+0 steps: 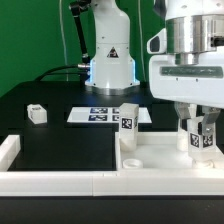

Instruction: Assemble square table

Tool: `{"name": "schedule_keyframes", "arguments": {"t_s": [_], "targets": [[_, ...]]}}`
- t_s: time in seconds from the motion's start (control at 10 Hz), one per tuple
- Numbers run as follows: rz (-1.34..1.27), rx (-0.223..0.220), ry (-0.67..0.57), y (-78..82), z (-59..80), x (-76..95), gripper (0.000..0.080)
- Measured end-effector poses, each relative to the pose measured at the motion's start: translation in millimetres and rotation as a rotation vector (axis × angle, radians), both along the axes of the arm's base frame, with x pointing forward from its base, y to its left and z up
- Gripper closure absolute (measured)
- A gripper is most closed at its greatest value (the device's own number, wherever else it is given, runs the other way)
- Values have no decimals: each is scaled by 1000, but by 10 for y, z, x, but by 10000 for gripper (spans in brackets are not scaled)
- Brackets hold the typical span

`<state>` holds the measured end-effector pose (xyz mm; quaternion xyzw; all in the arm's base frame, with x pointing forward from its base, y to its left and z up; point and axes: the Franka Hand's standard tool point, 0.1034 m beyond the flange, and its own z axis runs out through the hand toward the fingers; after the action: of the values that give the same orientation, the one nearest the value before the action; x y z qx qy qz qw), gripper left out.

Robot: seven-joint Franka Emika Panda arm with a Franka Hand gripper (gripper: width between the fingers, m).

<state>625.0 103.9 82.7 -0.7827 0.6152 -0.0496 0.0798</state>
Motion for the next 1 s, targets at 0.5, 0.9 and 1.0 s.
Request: {"name": "schedule_keyframes", "arguments": {"t_s": [0.5, 0.9, 1.0], "targets": [[-140, 17, 18, 61, -8, -28, 506], [320, -94, 2, 114, -28, 10, 159], [369, -103, 1, 112, -30, 10, 159]]}}
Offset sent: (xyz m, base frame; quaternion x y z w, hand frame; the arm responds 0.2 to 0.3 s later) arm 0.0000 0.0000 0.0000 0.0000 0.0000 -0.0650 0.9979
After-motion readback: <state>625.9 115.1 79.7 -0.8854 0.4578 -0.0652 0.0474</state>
